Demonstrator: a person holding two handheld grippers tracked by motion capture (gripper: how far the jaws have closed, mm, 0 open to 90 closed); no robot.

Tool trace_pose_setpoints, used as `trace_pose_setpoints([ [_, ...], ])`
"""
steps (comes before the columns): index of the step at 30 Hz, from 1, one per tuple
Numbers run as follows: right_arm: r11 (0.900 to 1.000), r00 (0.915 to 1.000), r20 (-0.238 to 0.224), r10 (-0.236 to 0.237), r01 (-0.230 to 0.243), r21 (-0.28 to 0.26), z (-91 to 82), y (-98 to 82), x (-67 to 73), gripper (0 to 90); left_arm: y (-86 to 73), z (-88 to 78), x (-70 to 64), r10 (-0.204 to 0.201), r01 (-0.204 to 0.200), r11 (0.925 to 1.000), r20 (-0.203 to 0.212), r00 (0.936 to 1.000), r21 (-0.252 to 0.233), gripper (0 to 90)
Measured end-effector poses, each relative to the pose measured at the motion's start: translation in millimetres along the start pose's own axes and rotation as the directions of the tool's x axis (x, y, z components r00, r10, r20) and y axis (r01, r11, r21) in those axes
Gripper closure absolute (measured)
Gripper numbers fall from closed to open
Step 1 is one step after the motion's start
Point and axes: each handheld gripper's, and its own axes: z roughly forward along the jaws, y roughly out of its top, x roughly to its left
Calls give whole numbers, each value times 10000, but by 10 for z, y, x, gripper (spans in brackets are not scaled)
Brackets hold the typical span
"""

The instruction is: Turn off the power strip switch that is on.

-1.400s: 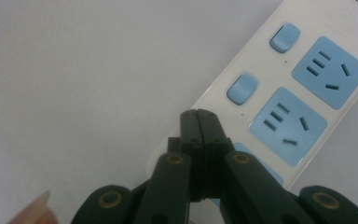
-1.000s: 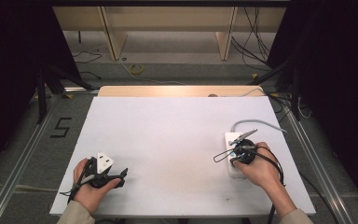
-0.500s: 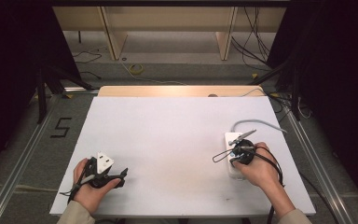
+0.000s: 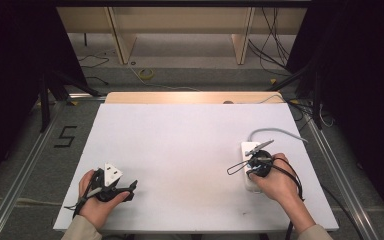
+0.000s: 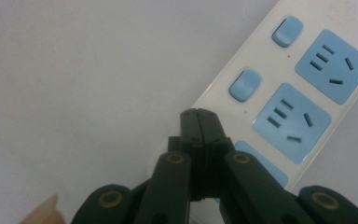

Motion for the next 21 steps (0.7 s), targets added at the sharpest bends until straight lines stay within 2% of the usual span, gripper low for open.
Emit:
trace_pose_setpoints([
  [21, 9999, 10000, -91, 31, -33, -133, -2, -6, -13, 900, 0, 10, -4, 6, -6, 10000, 1, 10000, 9, 145],
])
